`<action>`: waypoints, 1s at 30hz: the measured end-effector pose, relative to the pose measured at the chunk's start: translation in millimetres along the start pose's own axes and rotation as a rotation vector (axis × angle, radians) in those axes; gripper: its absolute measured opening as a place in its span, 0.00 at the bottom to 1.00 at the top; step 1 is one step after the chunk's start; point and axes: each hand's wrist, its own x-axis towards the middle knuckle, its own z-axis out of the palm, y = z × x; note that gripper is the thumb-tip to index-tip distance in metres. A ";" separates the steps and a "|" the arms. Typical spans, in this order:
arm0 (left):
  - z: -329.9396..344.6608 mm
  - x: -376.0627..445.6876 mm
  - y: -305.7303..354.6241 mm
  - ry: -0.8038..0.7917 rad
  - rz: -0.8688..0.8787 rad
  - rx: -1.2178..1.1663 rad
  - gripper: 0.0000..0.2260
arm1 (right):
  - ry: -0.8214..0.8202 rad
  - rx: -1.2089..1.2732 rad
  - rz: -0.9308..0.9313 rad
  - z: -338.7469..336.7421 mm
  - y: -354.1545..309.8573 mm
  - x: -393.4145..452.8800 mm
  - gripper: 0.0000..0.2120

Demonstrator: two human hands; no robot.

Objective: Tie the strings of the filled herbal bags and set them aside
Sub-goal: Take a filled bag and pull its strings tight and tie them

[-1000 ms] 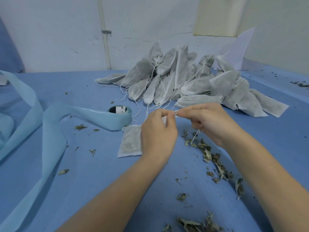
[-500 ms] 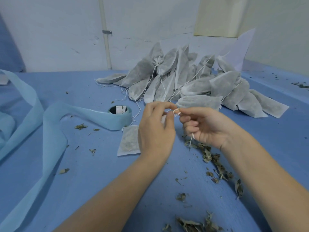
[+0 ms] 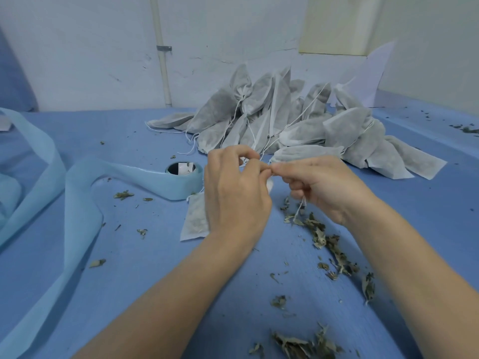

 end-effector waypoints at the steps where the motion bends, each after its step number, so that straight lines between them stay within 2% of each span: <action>1: 0.4 0.6 -0.1 0.002 -0.003 -0.002 0.01 | 0.000 -0.012 -0.011 -1.2 -0.3 -0.4 0.14; 3: 1.0 2.7 0.5 -0.038 -0.073 -0.025 0.02 | 0.002 -0.020 -0.027 -3.1 -0.5 -0.9 0.14; 9: 1.2 11.2 3.6 -0.257 -0.461 -0.202 0.04 | -0.011 0.070 -0.113 10.9 3.7 -2.2 0.10; 13: -3.5 21.4 6.0 -0.330 -0.491 -0.255 0.05 | 0.005 0.187 -0.166 27.0 7.9 -1.5 0.06; 17: -6.0 27.8 6.2 -0.348 -0.517 -0.221 0.05 | 0.097 0.136 -0.215 26.5 10.0 0.1 0.07; 23: -8.3 34.3 -1.6 -0.257 -0.596 -0.213 0.05 | 0.182 -0.022 -0.303 21.6 14.0 2.3 0.05; 28: -8.6 35.1 -3.2 -0.242 -0.636 -0.272 0.07 | 0.166 -0.022 -0.340 19.7 12.8 2.5 0.05; 30: -7.0 32.5 -3.6 -0.249 -0.594 -0.302 0.06 | 0.197 0.001 -0.346 18.3 12.9 2.3 0.06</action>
